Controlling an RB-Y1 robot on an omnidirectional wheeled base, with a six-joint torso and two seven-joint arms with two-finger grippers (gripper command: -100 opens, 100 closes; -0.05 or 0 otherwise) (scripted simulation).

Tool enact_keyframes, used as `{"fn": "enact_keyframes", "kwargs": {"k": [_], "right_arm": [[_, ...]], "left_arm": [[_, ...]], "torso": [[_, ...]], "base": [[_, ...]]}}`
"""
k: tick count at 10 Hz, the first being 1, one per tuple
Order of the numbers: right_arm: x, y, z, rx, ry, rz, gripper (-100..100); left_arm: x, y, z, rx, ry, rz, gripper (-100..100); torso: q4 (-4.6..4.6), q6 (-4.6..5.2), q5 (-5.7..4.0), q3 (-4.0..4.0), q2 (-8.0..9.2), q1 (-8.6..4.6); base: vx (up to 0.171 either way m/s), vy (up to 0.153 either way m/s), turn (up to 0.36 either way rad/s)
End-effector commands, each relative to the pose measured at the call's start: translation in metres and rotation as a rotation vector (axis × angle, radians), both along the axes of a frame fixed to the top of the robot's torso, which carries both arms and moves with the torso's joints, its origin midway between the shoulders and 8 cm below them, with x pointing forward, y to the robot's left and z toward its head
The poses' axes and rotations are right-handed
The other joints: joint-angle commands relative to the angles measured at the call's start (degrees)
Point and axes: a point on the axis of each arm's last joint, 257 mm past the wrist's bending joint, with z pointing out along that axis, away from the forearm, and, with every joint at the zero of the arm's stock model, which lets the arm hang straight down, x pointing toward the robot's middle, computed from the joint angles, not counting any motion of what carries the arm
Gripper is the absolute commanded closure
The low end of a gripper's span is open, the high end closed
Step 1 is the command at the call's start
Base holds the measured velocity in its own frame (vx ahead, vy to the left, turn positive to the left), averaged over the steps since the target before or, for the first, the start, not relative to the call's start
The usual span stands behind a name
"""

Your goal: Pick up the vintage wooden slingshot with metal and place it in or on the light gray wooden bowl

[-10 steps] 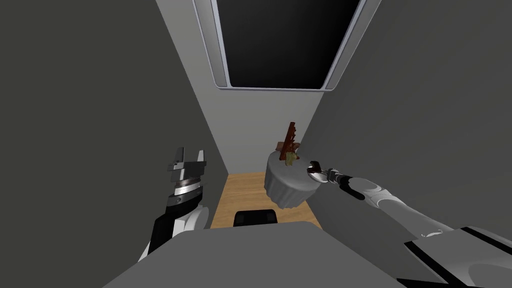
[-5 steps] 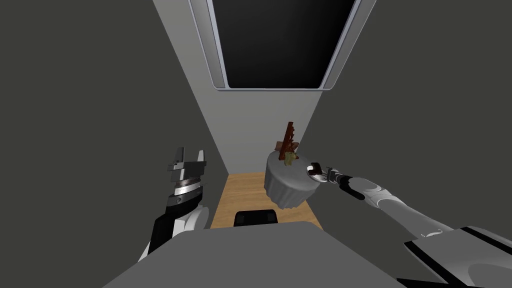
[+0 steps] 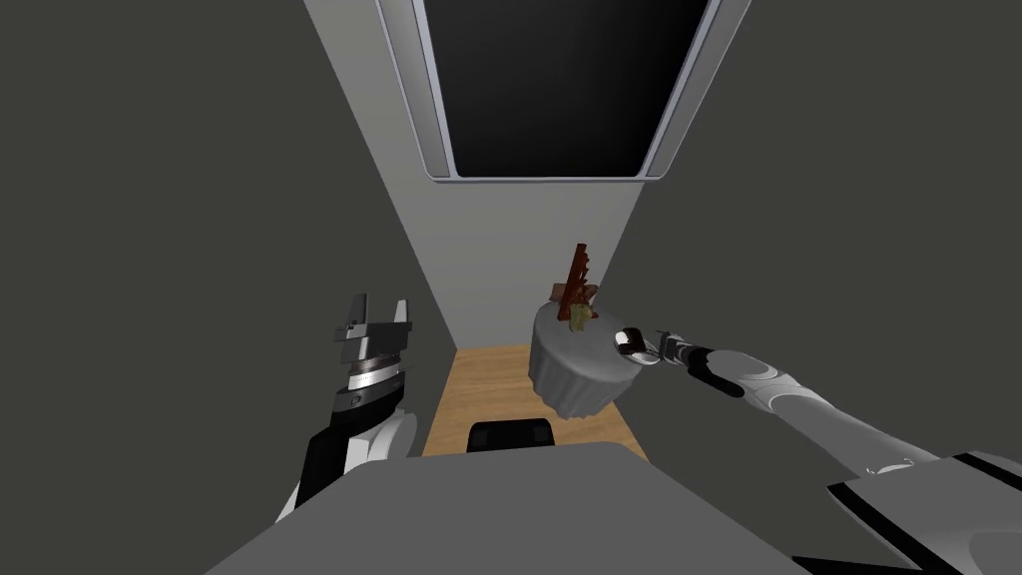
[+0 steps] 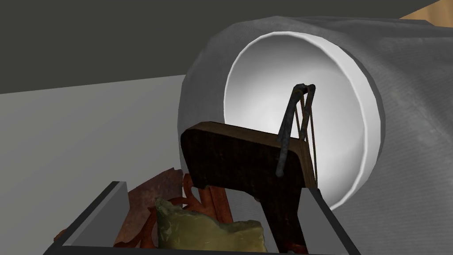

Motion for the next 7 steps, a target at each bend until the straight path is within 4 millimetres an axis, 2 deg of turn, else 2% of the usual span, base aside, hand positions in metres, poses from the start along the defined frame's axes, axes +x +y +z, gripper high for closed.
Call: {"fn": "enact_keyframes", "kwargs": {"k": [1, 2, 3, 4, 7], "right_arm": [[-0.0006, -0.0058, 0.0109, 0.006, 0.006, 0.006, -100], [-0.0015, -0.0099, 0.0191, 0.008, 0.011, 0.009, -100], [-0.0003, -0.0077, 0.0142, 0.004, 0.007, 0.006, -100], [-0.0003, -0.0076, 0.0147, 0.007, 0.008, 0.007, 0], [-0.0002, -0.0075, 0.0146, 0.007, 0.008, 0.007, 0]], "left_arm": [[0.0, 0.0, 0.0, 0.0, 0.0, 0.0, 0], [0.0, 0.0, 0.0, 0.0, 0.0, 0.0, 0], [0.0, 0.0, 0.0, 0.0, 0.0, 0.0, 0], [0.0, 0.0, 0.0, 0.0, 0.0, 0.0, 0], [0.0, 0.0, 0.0, 0.0, 0.0, 0.0, 0]], "torso": [[0.0, 0.0, 0.0, 0.0, 0.0, 0.0], [-0.01, -0.01, 0.01, -0.01, -0.01, 0.04], [-0.01, 0.0, 0.01, -0.01, -0.02, 0.04], [0.0, -0.01, -0.03, 0.02, 0.05, -0.08], [0.03, 0.0, -0.06, 0.09, 0.16, -0.22]], "base": [[0.048, 0.069, -0.017], [0.051, 0.066, -0.015], [0.024, 0.028, -0.006], [0.004, 0.006, 0.001], [0.0, 0.0, 0.0]]}}
